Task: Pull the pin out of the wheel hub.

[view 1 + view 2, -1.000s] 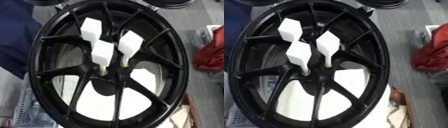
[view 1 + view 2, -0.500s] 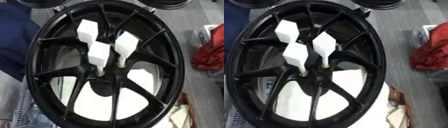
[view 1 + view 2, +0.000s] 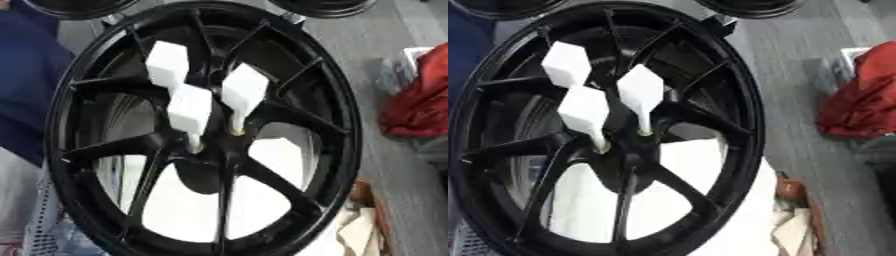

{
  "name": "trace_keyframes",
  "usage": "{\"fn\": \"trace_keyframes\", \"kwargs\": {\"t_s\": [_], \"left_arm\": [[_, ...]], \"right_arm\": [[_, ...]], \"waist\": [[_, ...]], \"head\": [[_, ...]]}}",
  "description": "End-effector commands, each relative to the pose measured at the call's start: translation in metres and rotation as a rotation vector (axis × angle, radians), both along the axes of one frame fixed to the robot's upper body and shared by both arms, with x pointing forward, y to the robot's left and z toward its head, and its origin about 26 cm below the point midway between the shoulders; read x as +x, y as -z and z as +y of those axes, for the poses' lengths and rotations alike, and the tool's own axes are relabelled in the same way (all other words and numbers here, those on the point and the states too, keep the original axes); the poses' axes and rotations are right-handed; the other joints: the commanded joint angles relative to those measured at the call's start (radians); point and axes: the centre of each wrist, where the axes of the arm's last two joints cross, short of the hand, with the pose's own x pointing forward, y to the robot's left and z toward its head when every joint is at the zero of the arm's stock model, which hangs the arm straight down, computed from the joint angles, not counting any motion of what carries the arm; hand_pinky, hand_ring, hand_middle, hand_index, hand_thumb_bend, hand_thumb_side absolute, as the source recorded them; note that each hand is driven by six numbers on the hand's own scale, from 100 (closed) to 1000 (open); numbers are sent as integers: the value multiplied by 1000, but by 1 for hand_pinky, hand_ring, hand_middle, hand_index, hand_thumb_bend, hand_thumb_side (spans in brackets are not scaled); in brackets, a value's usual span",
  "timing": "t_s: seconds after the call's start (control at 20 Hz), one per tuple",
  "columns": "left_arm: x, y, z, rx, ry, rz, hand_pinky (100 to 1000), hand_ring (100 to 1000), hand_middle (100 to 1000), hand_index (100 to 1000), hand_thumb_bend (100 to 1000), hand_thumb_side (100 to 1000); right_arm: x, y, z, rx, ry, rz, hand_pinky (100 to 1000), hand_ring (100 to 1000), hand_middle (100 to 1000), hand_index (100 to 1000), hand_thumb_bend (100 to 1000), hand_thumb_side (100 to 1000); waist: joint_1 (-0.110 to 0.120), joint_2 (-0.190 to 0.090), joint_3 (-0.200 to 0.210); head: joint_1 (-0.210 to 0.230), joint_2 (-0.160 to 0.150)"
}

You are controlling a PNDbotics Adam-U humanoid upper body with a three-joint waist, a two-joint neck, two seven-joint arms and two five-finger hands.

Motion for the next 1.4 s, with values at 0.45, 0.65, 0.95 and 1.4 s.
{"fn": "trace_keyframes", "kwargs": {"t_s": [0.45, 0.65, 0.95, 1.4], "left_arm": [[-4, -8, -34, 231, 41, -1, 847, 829, 829, 885, 560, 808], [9, -7, -45, 253, 39, -12, 848, 831, 830, 887, 565, 804], [33, -3, -61, 298, 47, -21, 849, 833, 832, 890, 568, 799], [59, 1, -95, 345, 116, -46, 846, 833, 832, 889, 572, 789]], "right_arm": [[-5, -14, -1, -31, 10, -27, 849, 794, 699, 774, 100, 432], [-3, -13, -2, -30, 11, -21, 850, 795, 701, 775, 100, 433], [-3, -12, -2, -31, 11, -18, 849, 793, 698, 774, 100, 433], [0, -10, -1, -27, 5, -10, 849, 792, 697, 774, 100, 434]], "waist": [[8, -33, -6], [9, -37, -6], [9, -41, -7], [7, -44, -9]], "head": [[6, 1], [9, 3], [16, 9], [18, 11]]}}
